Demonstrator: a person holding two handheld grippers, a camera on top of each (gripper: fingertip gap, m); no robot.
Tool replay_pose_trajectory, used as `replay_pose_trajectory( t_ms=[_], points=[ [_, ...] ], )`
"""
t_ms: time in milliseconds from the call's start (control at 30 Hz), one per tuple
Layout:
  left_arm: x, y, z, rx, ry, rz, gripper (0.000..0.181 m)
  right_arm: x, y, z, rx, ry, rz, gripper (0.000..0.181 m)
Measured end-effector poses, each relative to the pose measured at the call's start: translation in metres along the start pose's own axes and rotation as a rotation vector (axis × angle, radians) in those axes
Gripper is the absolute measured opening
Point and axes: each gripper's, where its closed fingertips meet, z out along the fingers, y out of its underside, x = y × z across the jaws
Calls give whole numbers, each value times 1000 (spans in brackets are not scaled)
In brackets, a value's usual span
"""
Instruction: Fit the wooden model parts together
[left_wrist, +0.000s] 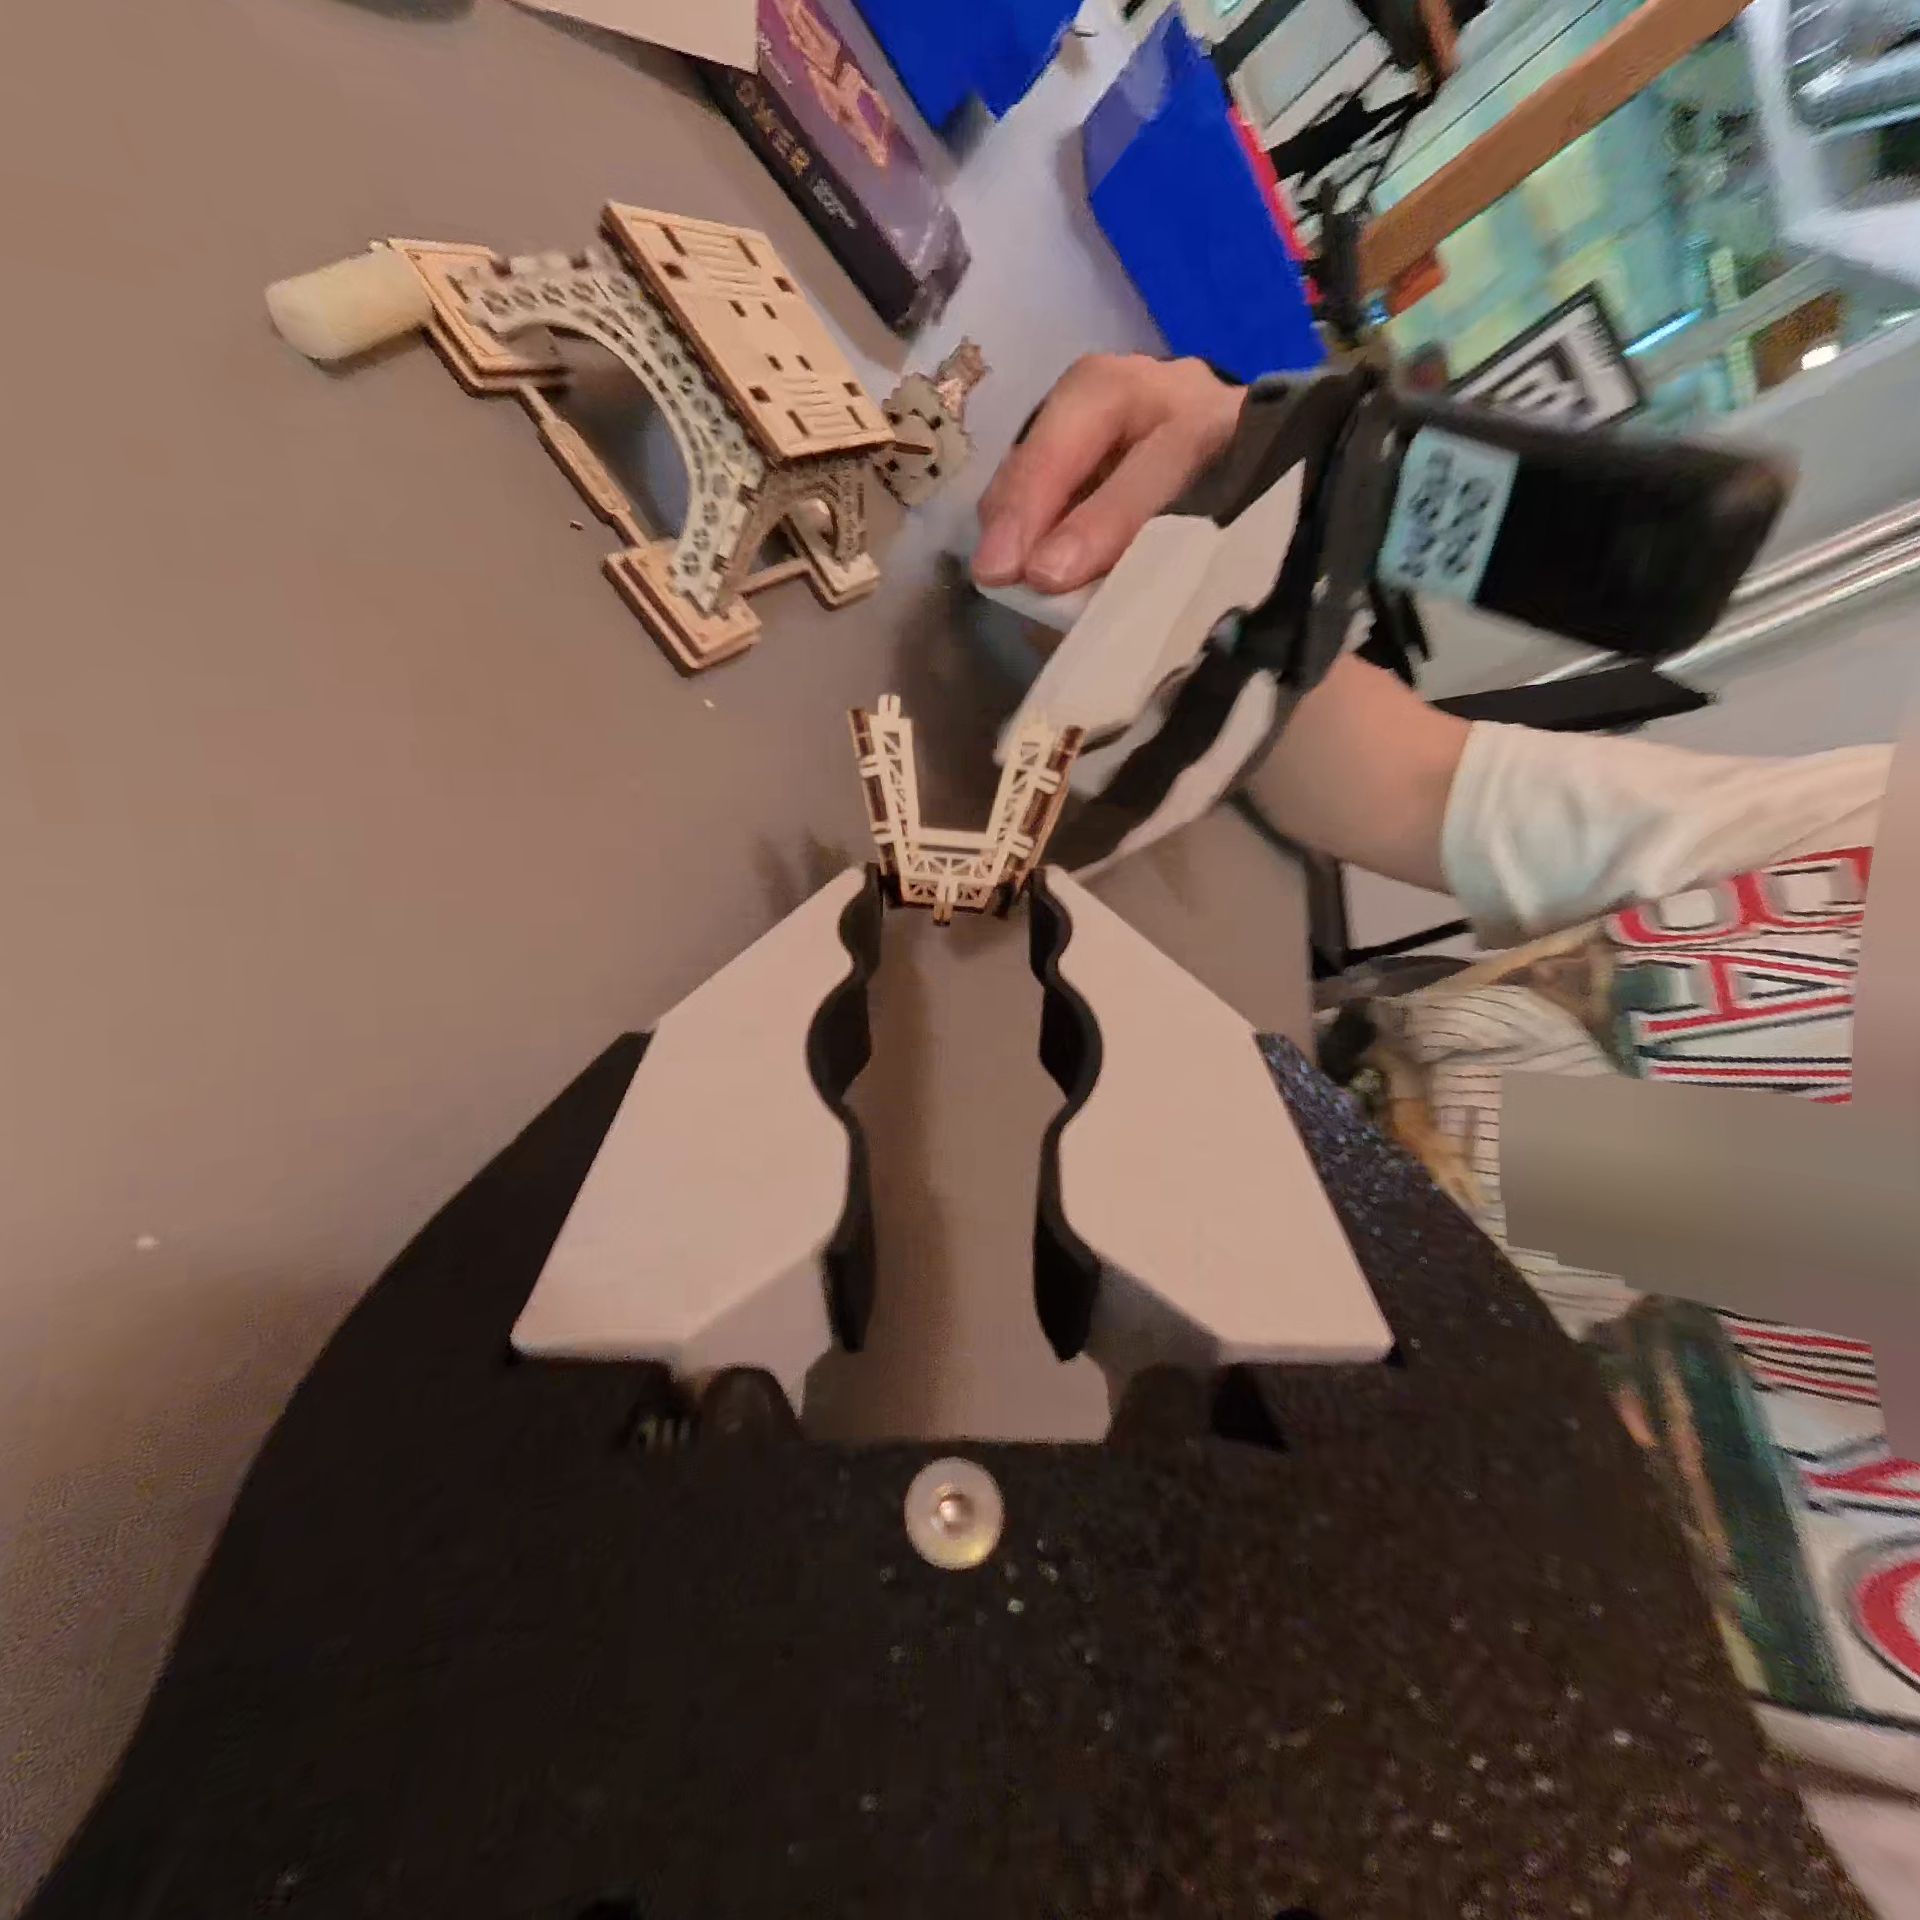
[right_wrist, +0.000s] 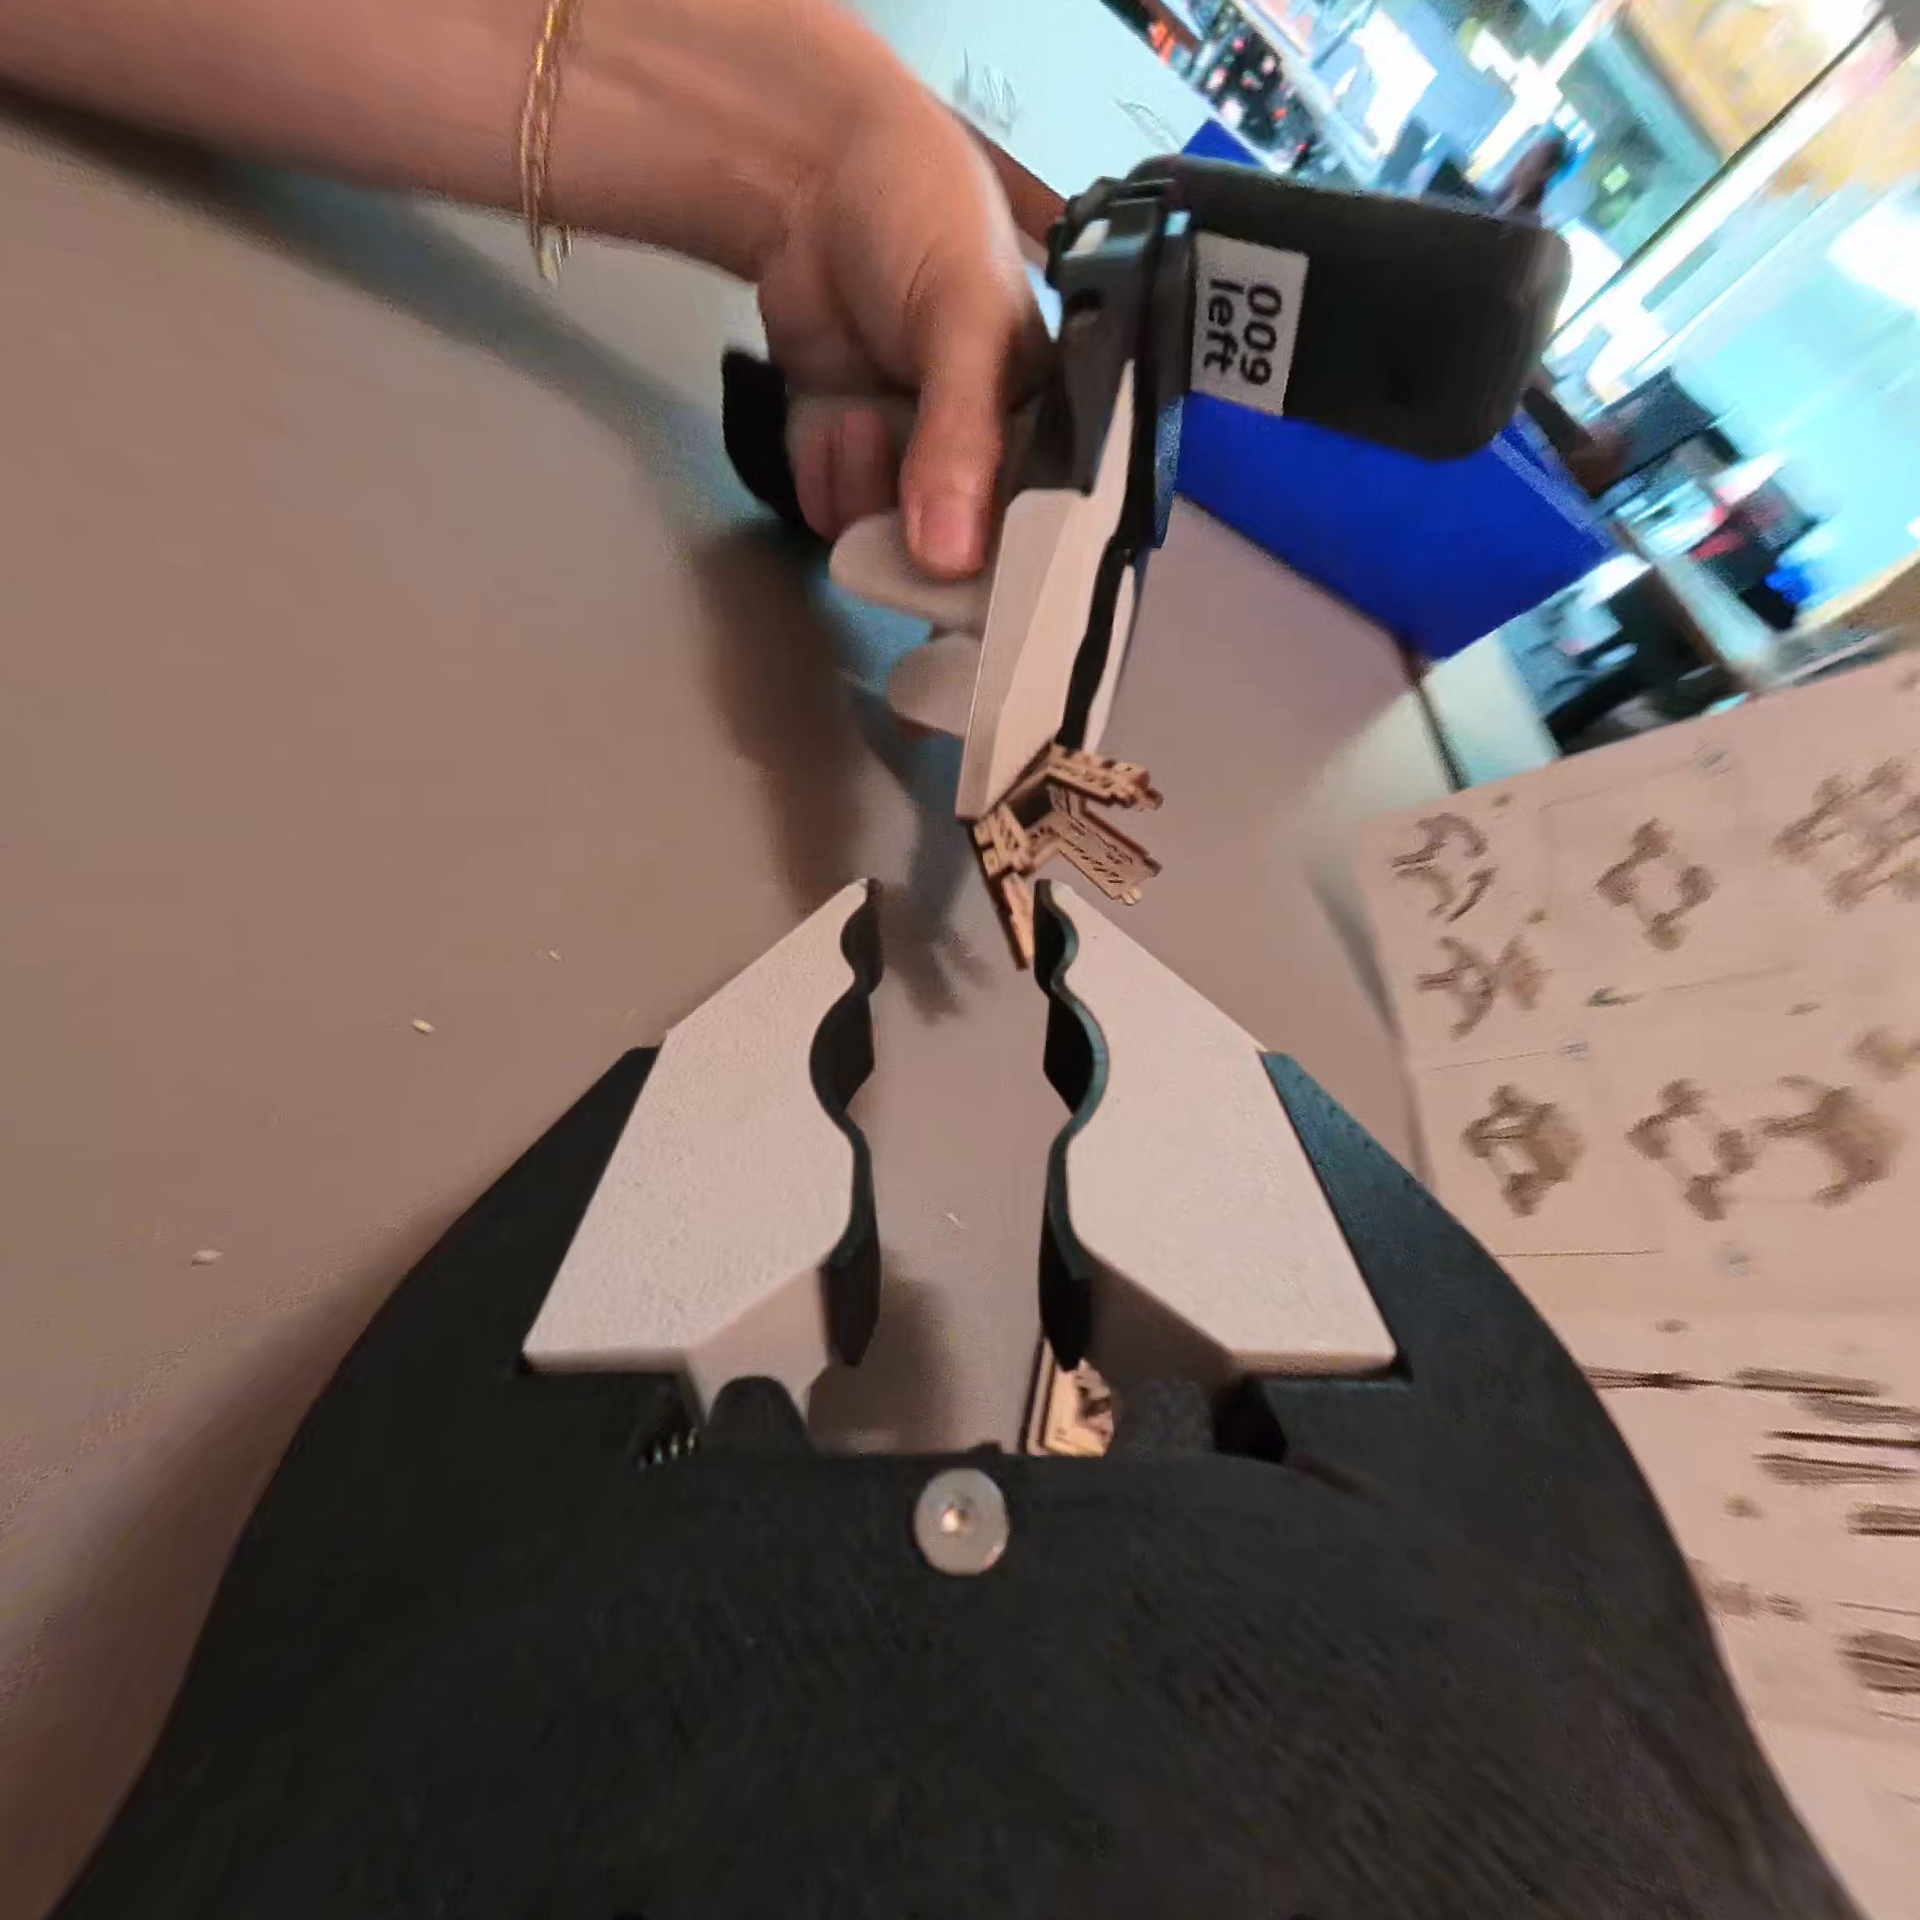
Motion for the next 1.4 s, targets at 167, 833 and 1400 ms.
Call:
replay_pose_trajectory(
  t_ms=[167,833,1400],
  points=[
    [11,7,-3,-20,129,-95,26,11,-2,3,-6,154,-153,25],
    [25,-8,-10,61,233,-95,32,12,-20,-6,135,3,147,0],
    [42,-54,-7,25,-742,1356,36,42,-34,-19,346,-138,885,0]
  ],
)
